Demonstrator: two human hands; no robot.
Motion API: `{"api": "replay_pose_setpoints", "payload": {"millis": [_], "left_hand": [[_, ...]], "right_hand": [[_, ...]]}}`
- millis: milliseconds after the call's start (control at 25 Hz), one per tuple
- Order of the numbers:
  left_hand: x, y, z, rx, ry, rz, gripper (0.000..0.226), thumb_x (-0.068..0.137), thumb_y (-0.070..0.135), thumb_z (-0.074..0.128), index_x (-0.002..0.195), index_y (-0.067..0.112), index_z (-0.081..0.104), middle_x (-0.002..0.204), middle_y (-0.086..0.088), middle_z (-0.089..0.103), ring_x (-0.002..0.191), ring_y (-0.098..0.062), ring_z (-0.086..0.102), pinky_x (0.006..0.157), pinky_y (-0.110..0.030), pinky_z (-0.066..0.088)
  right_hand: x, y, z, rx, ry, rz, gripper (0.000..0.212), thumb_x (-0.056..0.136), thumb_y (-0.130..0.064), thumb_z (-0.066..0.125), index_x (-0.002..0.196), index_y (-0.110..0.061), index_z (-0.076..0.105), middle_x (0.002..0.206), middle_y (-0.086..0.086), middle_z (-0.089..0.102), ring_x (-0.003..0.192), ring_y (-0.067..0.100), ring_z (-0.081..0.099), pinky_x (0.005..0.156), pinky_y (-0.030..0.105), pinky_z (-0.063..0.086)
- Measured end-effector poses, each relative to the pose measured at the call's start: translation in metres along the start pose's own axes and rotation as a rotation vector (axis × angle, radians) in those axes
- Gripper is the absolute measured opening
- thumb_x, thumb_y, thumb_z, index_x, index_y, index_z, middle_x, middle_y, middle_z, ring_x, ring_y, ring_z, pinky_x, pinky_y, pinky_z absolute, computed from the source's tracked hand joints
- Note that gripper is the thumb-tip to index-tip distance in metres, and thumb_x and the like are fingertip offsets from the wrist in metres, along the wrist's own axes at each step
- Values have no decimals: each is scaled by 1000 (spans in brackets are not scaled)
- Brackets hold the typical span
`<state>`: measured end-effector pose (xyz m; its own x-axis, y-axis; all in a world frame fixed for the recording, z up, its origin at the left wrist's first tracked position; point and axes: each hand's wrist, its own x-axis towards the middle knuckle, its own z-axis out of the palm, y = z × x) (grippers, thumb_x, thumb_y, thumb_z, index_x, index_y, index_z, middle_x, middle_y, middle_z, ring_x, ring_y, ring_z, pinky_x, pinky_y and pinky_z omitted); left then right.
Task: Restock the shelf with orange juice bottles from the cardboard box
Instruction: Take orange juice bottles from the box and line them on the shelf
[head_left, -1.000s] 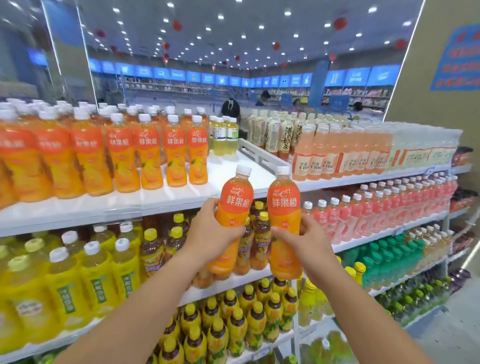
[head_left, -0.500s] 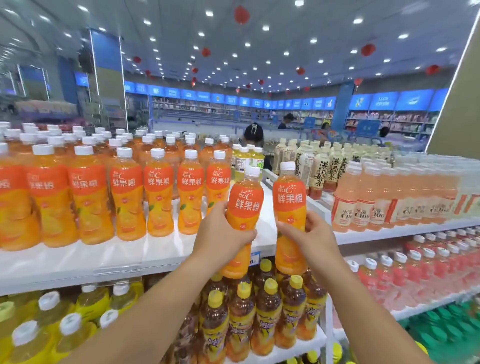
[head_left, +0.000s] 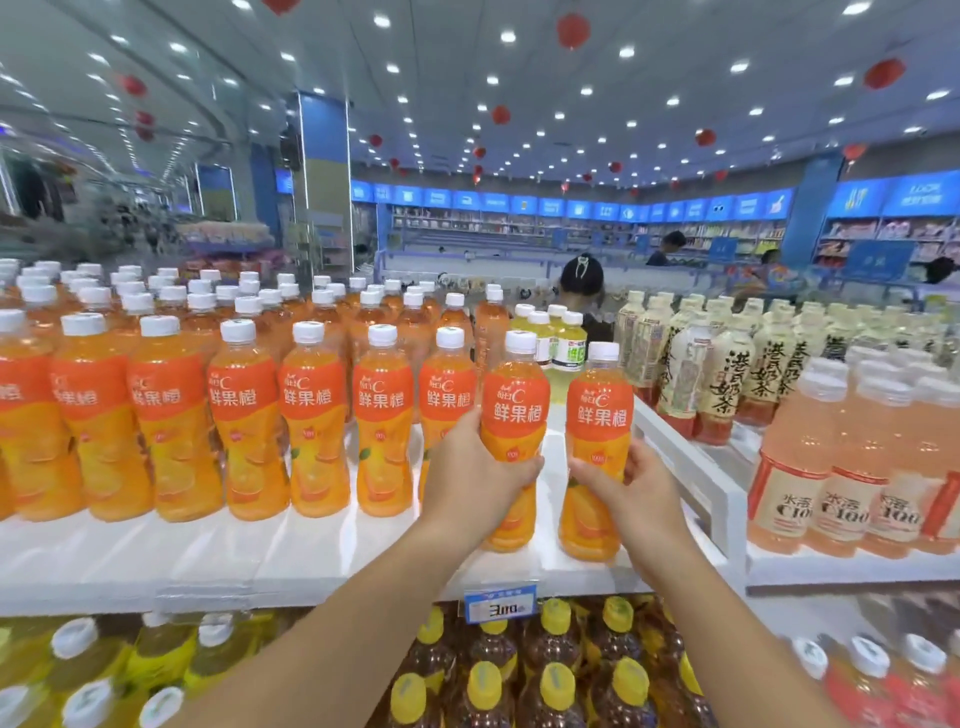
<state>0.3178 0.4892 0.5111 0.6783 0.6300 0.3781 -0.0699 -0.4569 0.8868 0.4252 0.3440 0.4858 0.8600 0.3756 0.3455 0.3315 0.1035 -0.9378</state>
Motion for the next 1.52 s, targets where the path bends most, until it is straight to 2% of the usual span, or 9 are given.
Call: {"api": "replay_pose_setpoints", "payload": {"millis": [120,320,520,720,880,1040,1240,1360,1520], "left_hand": [[4,-8,17,-13,21,-18,54,74,30,88,121,33,62,102,17,73,94,-2,69,85,-32,60],[11,-9,28,-29,74,-20,52,79,29,85,123,39,58,102,24,70,90,12,64,70,-4,46],[12,-11,32,6,81,-22,58,81,32,83,132,35,56,112,21,68,102,0,64,83,-16,49],[-2,-26,27,134,38,-136,24,83,36,79,102,23,72,89,14,74,85,-7,70,82,-36,60],[-17,-34,31,110,79,-118,25,89,35,75,111,24,70,93,18,72,89,-1,66,81,-25,56],[-19,-36,39,112,139,-71,28,92,34,72,117,26,65,101,20,70,94,-1,65,85,-28,58],[-14,-35,42,177,157,-46,23,94,31,69,116,23,67,95,20,66,85,1,60,75,-16,48],[-10,-34,45,229,158,-62,25,96,30,66,119,21,64,100,15,67,92,-7,64,70,-12,40],[-5,-34,50,236,156,-89,34,98,26,63,130,19,54,112,3,71,103,-18,68,75,-20,45]], "right_hand": [[15,12,2,38,-14,-31,26,85,-13,78,106,-17,65,95,0,77,85,11,74,70,27,60],[26,24,4,92,-77,-54,30,87,-9,75,113,-17,62,100,1,75,92,13,73,75,29,58],[20,32,-2,107,-158,-46,36,90,-14,73,121,-26,60,111,-6,74,105,11,70,87,32,55],[11,36,-10,-88,-148,-50,35,91,-23,72,122,-35,60,112,-16,71,106,1,64,87,27,52],[9,41,-10,-117,-98,-37,29,88,-21,75,114,-28,65,108,-15,73,104,-1,65,91,28,52],[15,41,-6,-103,-110,-36,24,89,-19,74,110,-27,68,104,-14,75,99,-3,66,82,21,53],[25,40,4,-88,-121,-28,24,89,-17,73,111,-25,69,102,-14,75,96,-6,66,85,23,54],[29,40,8,-80,-124,-26,25,90,-17,73,113,-25,68,103,-15,75,97,-7,66,86,22,53],[29,41,10,-80,-144,-25,25,92,-19,70,115,-27,68,105,-17,75,99,-7,65,84,18,50]]}}
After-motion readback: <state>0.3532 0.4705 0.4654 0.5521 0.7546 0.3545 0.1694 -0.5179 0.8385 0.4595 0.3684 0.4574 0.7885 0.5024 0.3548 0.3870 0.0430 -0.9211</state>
